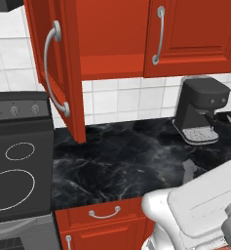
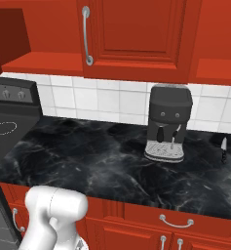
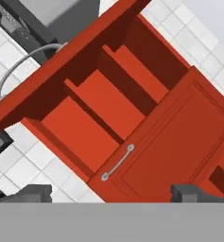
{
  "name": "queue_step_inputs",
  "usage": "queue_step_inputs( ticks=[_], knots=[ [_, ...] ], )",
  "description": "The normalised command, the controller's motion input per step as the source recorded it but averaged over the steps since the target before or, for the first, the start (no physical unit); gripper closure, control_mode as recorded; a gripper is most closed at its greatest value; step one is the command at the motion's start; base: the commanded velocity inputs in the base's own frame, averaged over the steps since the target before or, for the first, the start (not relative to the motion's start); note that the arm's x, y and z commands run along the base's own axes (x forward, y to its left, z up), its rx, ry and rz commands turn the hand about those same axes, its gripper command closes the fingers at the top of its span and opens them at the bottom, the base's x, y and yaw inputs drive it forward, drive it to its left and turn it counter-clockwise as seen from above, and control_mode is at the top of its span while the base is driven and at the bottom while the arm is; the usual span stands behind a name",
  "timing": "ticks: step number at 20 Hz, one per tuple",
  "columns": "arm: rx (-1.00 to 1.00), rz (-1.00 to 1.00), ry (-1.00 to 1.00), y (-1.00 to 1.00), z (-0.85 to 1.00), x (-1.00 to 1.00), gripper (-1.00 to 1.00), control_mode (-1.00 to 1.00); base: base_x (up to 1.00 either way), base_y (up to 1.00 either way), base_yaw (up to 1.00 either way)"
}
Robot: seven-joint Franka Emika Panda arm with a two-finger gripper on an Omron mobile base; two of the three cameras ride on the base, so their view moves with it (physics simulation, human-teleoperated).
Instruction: Close all open cabinet doors.
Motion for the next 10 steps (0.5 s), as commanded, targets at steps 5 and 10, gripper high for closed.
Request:
queue_step_inputs(
  ticks=[5, 10],
  knots=[
    [-0.33, 0.02, -0.15, 0.70, -0.15, -0.03, -1.00, -1.00, 0.00, 0.00, 0.00],
    [-0.29, 0.00, -0.08, 0.60, -0.06, 0.01, -1.00, -1.00, 0.00, 0.00, 0.00]
  ],
)
